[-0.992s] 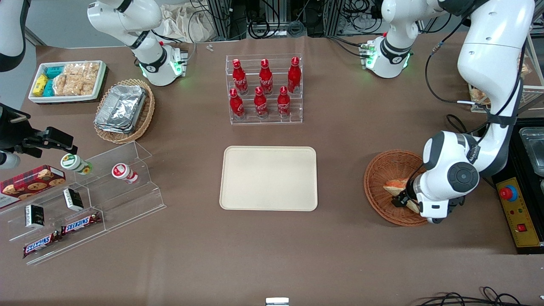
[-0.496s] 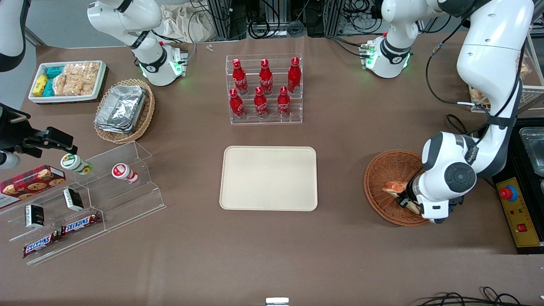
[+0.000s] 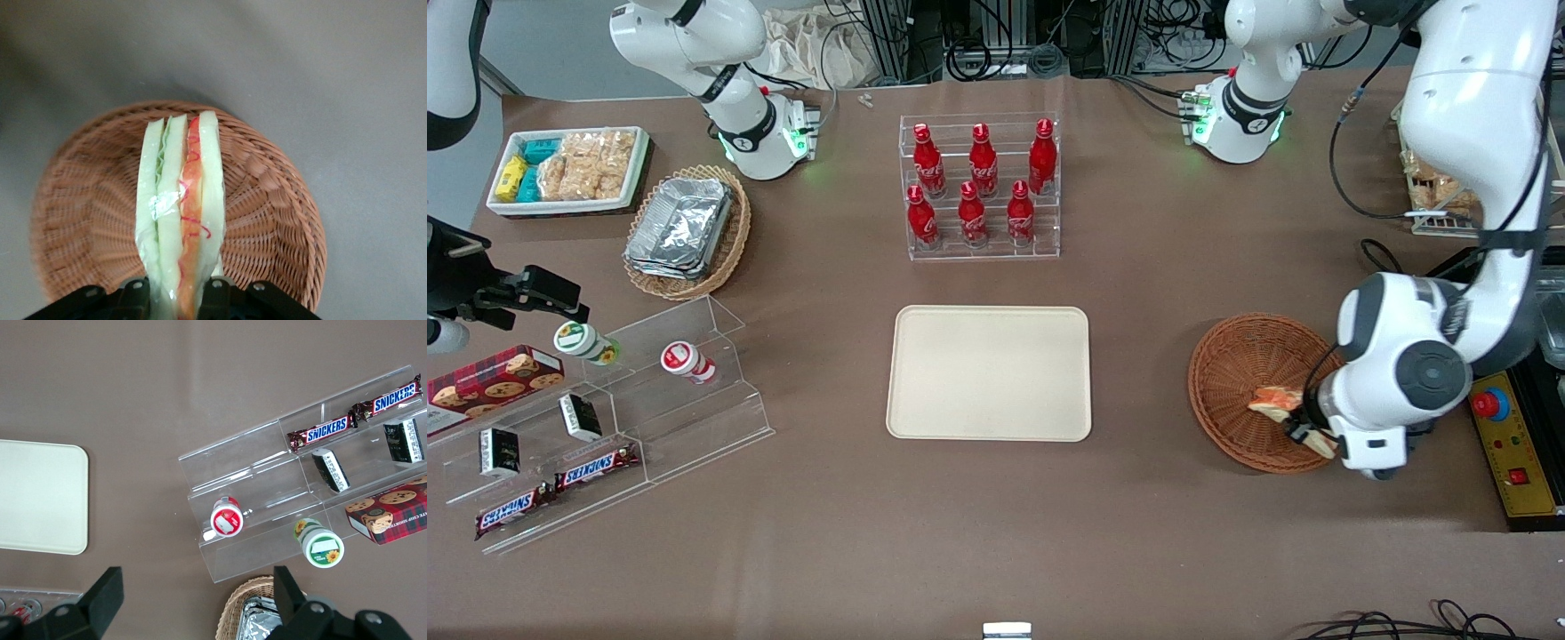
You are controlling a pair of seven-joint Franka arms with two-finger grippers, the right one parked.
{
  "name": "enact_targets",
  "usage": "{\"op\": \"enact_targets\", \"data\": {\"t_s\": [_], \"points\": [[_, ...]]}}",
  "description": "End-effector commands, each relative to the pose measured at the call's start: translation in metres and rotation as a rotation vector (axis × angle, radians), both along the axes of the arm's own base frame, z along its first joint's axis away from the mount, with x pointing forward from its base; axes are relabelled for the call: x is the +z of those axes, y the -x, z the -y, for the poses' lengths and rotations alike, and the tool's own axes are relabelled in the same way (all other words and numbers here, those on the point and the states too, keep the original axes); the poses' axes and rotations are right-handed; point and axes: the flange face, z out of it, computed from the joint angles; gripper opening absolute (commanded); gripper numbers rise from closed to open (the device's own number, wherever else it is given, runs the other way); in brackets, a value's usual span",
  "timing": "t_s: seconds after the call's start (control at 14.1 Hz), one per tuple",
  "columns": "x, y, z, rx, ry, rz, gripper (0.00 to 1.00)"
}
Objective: Place sandwich from basket to tray
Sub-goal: 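Lift the sandwich out of the basket and carry it over the cream tray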
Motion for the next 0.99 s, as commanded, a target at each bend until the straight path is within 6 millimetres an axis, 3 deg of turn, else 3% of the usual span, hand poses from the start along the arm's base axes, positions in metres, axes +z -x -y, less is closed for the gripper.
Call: {"op": "enact_targets", "data": {"t_s": [0.0, 0.21, 0.43, 0.5, 0.71, 0.92], "points": [[0.065, -0.006, 0.002, -0.103, 0.007, -0.054, 0.00], [0.130, 0.008, 0.022, -0.301, 0.143, -0.114, 0.00], [0.153, 0.023, 0.071, -0.484, 0.306, -0.127, 0.00], [0.152, 0.029, 0.098, -0.559, 0.328, -0.134, 0.00], [0.147, 0.041, 0.144, -0.643, 0.359, -0.143, 0.00], [0.107, 0.054, 0.209, -0.714, 0.356, -0.146, 0.00]]}}
